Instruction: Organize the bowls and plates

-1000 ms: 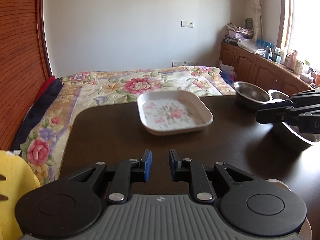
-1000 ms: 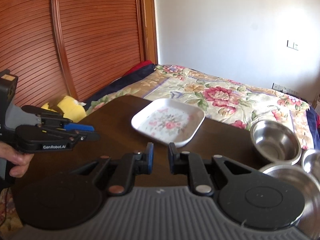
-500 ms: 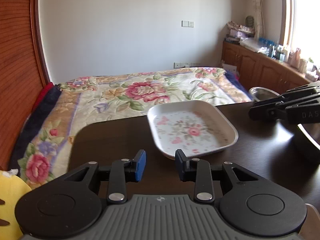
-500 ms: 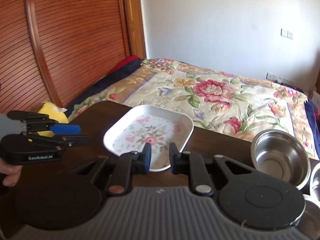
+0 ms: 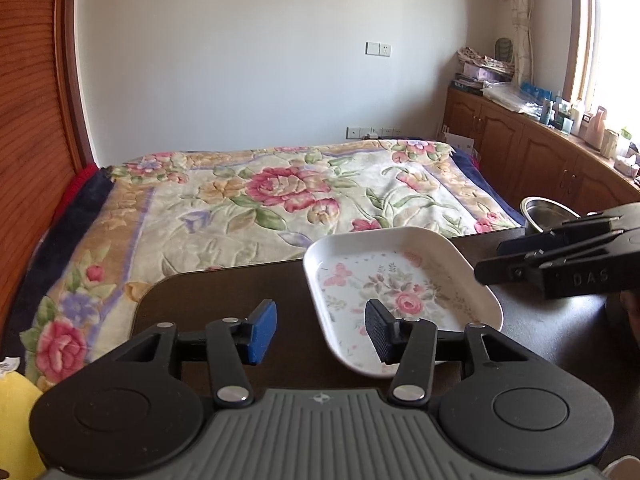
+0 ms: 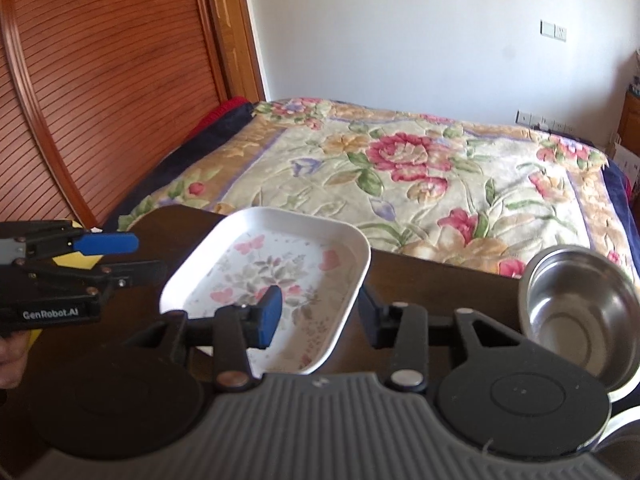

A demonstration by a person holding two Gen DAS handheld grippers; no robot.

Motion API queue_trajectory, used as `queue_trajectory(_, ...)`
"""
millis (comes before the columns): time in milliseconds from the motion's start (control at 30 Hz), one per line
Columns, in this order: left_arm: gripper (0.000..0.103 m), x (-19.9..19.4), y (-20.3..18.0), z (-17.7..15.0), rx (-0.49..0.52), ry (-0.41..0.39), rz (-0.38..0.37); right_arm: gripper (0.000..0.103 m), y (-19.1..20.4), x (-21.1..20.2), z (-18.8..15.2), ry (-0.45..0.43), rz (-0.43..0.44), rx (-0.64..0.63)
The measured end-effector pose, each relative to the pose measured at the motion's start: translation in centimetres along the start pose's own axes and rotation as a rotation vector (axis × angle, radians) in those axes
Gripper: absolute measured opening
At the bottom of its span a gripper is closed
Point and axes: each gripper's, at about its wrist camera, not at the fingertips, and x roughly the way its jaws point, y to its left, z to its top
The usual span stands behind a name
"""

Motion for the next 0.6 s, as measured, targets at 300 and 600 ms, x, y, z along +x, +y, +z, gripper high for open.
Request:
queue_trajectory(300, 0.037, 3.2, 0.3, 0.4, -0.030, 0.047, -0.013, 0.043, -0.4, 1.8, -0.3, 0.047, -0.016, 0.042)
queue_trajectory(600, 0.023, 4.5, 0.7, 0.3, -0.065, 0.072, -0.023, 0.037, -0.3, 2.5, -0.5, 0.061, -0.020, 0.062)
